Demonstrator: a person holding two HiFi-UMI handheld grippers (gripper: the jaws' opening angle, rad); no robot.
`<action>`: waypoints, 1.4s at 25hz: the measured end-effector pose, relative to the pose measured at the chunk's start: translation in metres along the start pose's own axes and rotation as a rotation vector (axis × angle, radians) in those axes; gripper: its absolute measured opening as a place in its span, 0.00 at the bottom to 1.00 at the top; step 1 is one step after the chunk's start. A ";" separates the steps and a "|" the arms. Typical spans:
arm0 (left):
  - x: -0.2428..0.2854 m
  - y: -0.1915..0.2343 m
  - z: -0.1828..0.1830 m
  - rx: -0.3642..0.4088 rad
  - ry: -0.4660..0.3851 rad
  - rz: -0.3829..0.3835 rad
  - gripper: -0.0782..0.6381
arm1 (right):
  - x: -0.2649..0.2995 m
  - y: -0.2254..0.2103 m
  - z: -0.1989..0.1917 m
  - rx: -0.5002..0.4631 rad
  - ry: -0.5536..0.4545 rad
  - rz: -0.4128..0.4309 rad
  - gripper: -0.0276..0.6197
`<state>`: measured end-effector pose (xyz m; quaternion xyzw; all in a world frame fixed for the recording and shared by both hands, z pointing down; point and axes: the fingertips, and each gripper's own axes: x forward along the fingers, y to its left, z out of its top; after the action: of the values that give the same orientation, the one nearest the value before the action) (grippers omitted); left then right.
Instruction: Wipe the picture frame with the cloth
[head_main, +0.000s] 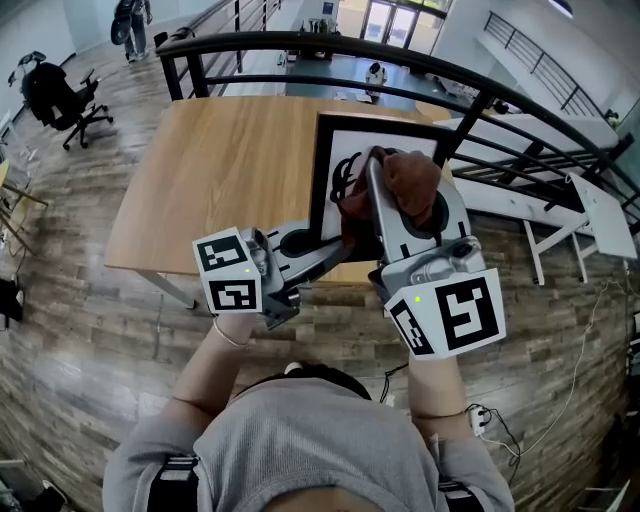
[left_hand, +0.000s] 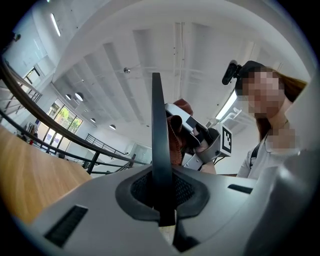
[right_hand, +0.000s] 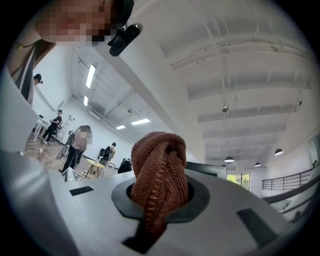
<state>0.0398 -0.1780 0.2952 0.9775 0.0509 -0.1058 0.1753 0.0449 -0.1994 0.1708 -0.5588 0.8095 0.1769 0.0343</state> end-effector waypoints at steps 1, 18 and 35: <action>0.004 0.000 0.000 -0.006 -0.005 0.000 0.13 | -0.003 -0.002 -0.002 0.008 0.006 0.004 0.11; 0.063 -0.020 -0.008 -0.027 -0.062 0.011 0.13 | -0.073 -0.036 -0.036 0.056 0.093 0.041 0.11; 0.069 -0.024 -0.009 -0.016 -0.139 0.052 0.13 | -0.114 -0.014 -0.085 0.128 0.151 0.146 0.11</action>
<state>0.1052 -0.1484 0.2802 0.9674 0.0143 -0.1683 0.1887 0.1122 -0.1293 0.2760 -0.5066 0.8580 0.0843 -0.0041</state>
